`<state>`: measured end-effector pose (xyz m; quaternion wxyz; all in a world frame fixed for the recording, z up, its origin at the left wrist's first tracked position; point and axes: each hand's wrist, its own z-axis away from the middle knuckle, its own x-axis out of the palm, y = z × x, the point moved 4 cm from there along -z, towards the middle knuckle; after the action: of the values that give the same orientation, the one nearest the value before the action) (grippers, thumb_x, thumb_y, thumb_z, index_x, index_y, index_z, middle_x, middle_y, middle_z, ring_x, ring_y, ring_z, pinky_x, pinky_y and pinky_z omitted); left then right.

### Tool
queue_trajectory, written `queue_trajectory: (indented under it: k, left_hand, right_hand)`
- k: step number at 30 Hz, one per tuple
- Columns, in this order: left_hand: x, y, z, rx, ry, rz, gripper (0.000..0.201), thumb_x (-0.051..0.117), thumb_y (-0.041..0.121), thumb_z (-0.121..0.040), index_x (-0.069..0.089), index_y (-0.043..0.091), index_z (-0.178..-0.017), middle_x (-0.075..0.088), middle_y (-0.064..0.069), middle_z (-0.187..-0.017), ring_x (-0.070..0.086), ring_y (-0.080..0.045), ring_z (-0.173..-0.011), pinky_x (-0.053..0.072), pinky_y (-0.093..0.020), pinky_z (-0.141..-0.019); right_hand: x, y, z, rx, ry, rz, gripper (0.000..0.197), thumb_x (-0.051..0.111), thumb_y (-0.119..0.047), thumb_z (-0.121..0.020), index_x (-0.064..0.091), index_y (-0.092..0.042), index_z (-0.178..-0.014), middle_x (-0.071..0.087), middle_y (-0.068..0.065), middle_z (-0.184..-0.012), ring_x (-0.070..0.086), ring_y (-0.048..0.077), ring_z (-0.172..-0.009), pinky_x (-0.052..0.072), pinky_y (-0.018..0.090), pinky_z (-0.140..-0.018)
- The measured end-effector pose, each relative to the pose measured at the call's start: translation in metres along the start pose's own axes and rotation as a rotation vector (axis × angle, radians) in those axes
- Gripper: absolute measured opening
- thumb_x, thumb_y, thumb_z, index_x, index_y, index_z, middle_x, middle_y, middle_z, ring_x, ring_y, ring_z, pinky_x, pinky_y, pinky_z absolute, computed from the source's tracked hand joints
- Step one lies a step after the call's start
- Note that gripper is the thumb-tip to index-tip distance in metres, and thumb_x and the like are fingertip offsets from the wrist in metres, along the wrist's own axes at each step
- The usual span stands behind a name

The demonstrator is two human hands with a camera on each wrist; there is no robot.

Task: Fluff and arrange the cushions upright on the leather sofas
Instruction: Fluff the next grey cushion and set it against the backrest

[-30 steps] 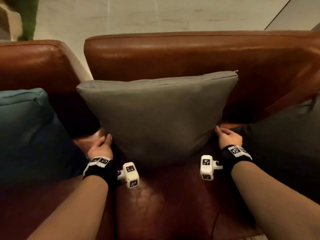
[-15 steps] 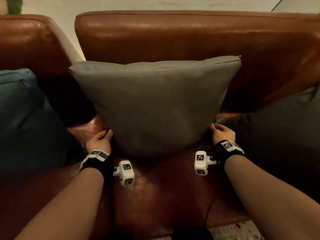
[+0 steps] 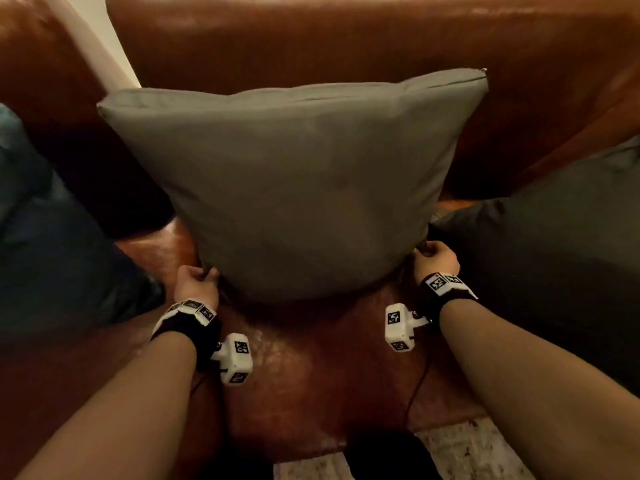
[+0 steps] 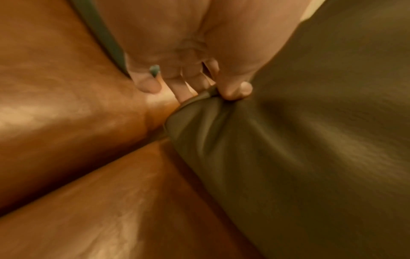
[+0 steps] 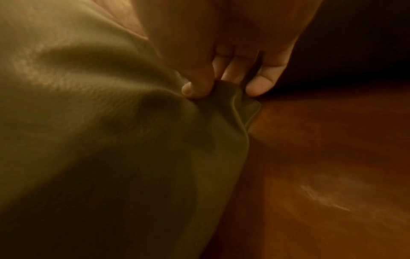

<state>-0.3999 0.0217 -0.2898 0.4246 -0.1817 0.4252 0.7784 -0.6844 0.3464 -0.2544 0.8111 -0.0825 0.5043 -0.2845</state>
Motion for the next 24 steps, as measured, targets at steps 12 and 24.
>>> queue_trajectory:
  k: [12,24]
  left_hand:
    - [-0.069,0.152,0.147,1.213,0.311,-0.227,0.056,0.052,0.027,-0.09,0.04,0.007,-0.141,0.037,-0.02,-0.151,0.03,-0.038,-0.144,0.022,-0.051,-0.119]
    - [-0.035,0.237,0.065,1.265,0.195,-0.85,0.067,0.025,0.062,-0.096,0.012,0.036,-0.156,0.013,0.002,-0.166,0.008,-0.029,-0.154,0.007,-0.052,-0.123]
  right_hand:
    - [-0.085,-0.158,0.141,-1.236,0.239,0.075,0.048,0.057,-0.021,-0.089,0.051,-0.01,-0.135,0.045,0.009,-0.143,0.036,0.022,-0.137,0.026,0.035,-0.116]
    - [-0.061,-0.233,0.032,-0.994,0.157,0.794,0.077,0.007,-0.074,-0.089,0.002,-0.035,-0.155,-0.005,0.001,-0.165,-0.007,0.022,-0.152,-0.003,0.048,-0.121]
